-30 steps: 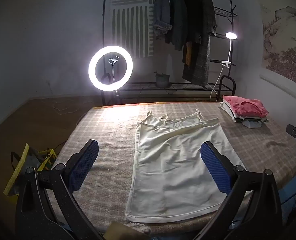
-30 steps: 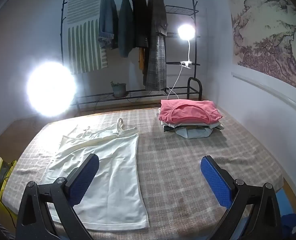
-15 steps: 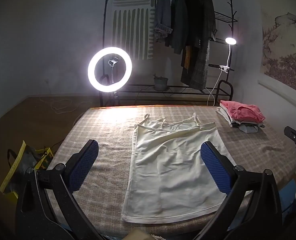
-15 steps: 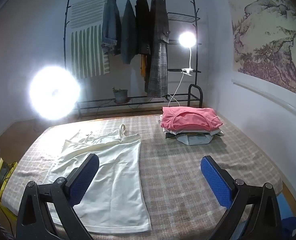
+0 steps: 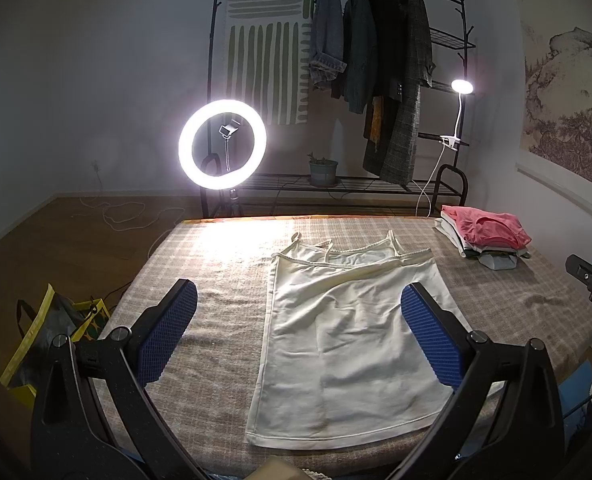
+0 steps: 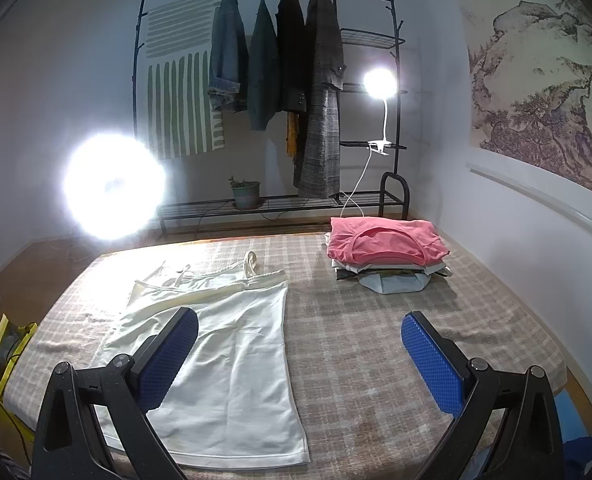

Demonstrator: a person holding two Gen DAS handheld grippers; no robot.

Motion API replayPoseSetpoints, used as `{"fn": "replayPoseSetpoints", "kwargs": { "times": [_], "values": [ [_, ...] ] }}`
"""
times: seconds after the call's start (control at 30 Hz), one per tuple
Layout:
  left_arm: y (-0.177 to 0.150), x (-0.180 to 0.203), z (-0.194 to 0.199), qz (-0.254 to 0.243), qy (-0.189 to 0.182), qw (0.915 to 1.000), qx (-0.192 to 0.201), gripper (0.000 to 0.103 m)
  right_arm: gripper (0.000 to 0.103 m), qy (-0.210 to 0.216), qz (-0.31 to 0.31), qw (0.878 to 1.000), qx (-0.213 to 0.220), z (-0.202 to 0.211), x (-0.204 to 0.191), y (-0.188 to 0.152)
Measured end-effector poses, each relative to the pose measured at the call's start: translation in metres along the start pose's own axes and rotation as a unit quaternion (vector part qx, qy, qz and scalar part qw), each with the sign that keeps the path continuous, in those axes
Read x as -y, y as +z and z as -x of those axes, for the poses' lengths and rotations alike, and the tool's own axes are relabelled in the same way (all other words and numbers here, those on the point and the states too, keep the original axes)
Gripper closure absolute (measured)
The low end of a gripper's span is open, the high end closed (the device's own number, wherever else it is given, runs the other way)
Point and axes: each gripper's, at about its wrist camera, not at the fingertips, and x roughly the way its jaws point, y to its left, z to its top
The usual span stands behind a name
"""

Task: Fold small clothes

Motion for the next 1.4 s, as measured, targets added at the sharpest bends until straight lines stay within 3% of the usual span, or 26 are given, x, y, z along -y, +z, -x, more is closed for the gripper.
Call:
{"fn": "replayPoseSetpoints", "kwargs": {
  "times": [1.4],
  "values": [
    [0.001,-0.004,-0.002,0.0,0.001,1.0,0.002,0.0,0.0,0.003,0.002,1.0,-0.002,-0.003,-0.007,-0.002]
  ]
}}
